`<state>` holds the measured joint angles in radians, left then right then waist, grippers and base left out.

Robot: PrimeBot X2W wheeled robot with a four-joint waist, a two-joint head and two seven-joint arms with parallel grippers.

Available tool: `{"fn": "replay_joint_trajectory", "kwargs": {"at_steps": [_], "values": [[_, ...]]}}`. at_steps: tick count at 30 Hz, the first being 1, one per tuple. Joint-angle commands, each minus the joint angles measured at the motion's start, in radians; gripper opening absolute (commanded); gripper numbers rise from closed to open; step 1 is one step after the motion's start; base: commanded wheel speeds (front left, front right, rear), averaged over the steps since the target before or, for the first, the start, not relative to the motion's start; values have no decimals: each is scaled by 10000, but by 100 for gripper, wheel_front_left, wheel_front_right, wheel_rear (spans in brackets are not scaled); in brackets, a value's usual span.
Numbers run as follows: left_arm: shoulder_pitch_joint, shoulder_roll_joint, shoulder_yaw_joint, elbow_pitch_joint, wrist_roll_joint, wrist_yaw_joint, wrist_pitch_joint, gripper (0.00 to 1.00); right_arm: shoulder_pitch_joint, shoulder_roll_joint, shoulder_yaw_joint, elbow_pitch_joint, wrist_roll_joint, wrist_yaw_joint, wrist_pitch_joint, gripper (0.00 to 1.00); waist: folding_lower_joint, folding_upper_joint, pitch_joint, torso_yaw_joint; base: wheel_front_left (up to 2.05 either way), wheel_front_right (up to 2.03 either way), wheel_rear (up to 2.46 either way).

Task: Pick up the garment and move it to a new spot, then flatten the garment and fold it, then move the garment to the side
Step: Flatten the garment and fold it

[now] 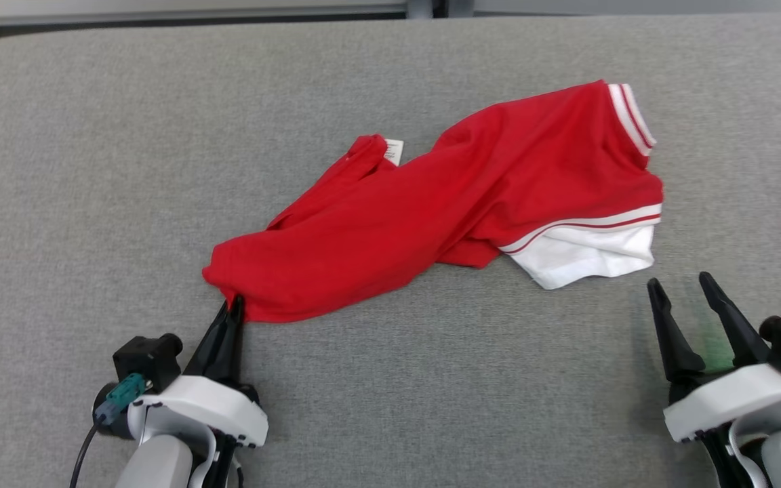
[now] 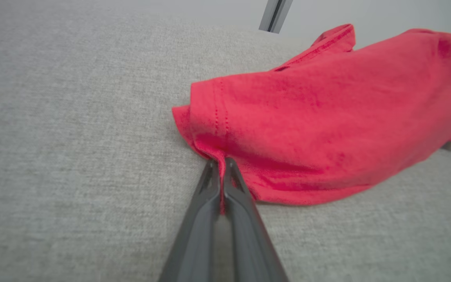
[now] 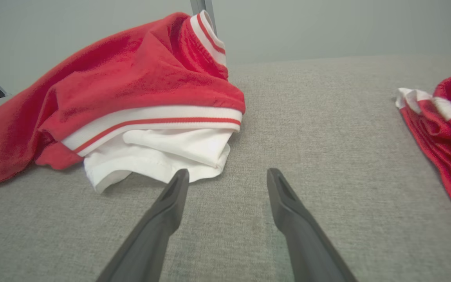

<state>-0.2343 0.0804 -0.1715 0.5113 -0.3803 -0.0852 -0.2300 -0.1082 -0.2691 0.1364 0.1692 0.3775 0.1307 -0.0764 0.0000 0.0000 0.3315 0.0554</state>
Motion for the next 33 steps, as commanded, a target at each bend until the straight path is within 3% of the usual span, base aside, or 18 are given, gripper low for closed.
{"fn": "replay_joint_trajectory", "kwargs": {"at_steps": [1, 9, 10, 11, 13, 21, 33], "values": [[-228, 5, -59, 210, -18, -33, -18, 0, -477, -34, 237, 539, 173, -2, -145, 100, 0, 0, 311, 312, 0, 0, 0], [-491, -16, -139, 403, -16, -84, -222, 0, -1603, 121, 972, 2283, 738, -1, -524, 100, 0, 0, 479, 505, 0, 0, 0], [-496, -12, -134, 399, -5, -90, -241, 0, -1684, 149, 1034, 2426, 814, -1, -520, 76, 0, 0, 482, 509, 0, 0, 0], [-503, 3, -111, 392, -2, -90, -261, 0, -1744, 154, 1110, 2561, 862, -1, -456, 41, 0, 0, 487, 502, 0, 0, 0], [-517, 28, -69, 368, 19, -77, -276, 0, -1841, 116, 1227, 2773, 935, -1, -511, 0, 0, 0, 474, 493, 0, 0, 0], [-403, 84, 363, -848, 276, 158, -352, 0, -1484, -234, 1033, 2374, 953, -2, -877, 0, 0, 0, 251, 477, 0, 0, 0], [182, 365, 1224, -4588, 887, 513, -358, 0, -609, -706, -646, -1359, 338, -2, -354, 0, 0, 0, -468, 112, 0, 0, 0]]}}
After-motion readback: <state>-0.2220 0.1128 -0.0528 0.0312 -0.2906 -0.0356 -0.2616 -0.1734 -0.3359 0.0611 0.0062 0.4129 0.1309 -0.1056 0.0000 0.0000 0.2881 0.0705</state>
